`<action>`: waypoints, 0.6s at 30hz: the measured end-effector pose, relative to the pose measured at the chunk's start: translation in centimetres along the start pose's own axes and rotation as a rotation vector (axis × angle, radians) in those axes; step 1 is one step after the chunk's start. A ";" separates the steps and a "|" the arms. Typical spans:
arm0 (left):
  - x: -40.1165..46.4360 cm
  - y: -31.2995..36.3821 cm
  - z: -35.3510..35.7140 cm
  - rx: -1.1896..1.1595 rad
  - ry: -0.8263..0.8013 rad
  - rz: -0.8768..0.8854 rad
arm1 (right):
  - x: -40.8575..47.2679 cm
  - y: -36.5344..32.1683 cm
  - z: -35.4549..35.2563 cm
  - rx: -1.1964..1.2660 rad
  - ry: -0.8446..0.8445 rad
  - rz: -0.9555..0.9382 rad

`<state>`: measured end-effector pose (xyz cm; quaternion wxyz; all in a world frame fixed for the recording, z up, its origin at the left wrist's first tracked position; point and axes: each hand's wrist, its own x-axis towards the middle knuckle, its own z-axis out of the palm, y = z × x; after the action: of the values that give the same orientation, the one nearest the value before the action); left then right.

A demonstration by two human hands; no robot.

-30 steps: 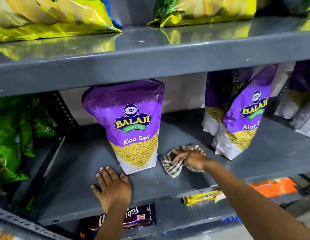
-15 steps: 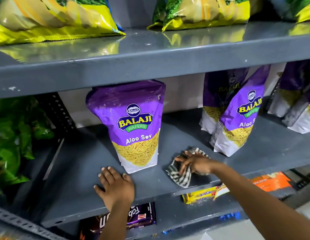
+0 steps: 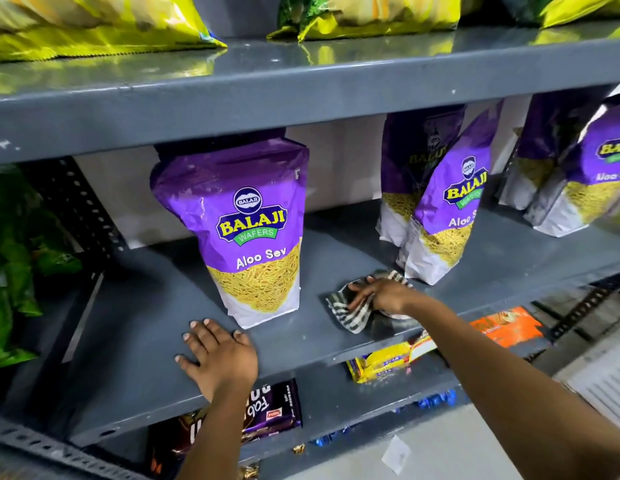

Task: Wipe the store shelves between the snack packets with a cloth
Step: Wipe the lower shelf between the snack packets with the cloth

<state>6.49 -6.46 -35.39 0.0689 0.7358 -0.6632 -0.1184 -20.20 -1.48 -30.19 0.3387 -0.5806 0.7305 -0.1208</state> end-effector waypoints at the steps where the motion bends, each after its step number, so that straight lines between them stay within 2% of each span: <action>1: -0.2 -0.1 0.0 0.000 -0.002 0.018 | -1.0 -0.2 -0.5 -0.037 0.006 0.018; 4: -0.5 -0.1 0.1 -0.008 0.004 0.057 | -3.3 -2.7 -1.0 -0.175 0.100 -0.021; 7: -0.6 0.1 0.1 -0.036 -0.009 0.047 | -4.6 -6.7 2.2 -0.379 0.375 -0.012; 8: -0.5 0.1 0.1 -0.037 -0.003 0.041 | -4.7 -7.6 4.2 -0.383 0.409 -0.024; 12: -0.9 -0.1 0.7 -0.137 0.139 0.089 | -4.1 -7.1 9.8 -0.268 0.242 -0.064; 15: -2.5 0.5 1.4 -0.256 0.277 0.186 | -3.5 -5.1 9.8 -0.234 0.303 -0.067; 18: -5.1 2.3 2.2 -0.263 0.338 0.368 | -3.5 -3.2 8.7 -0.216 0.361 -0.023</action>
<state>3.22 -1.51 -36.48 0.2936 0.5970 -0.7438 -0.0646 -11.84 2.73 -33.60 0.1368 -0.5907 0.7814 -0.1475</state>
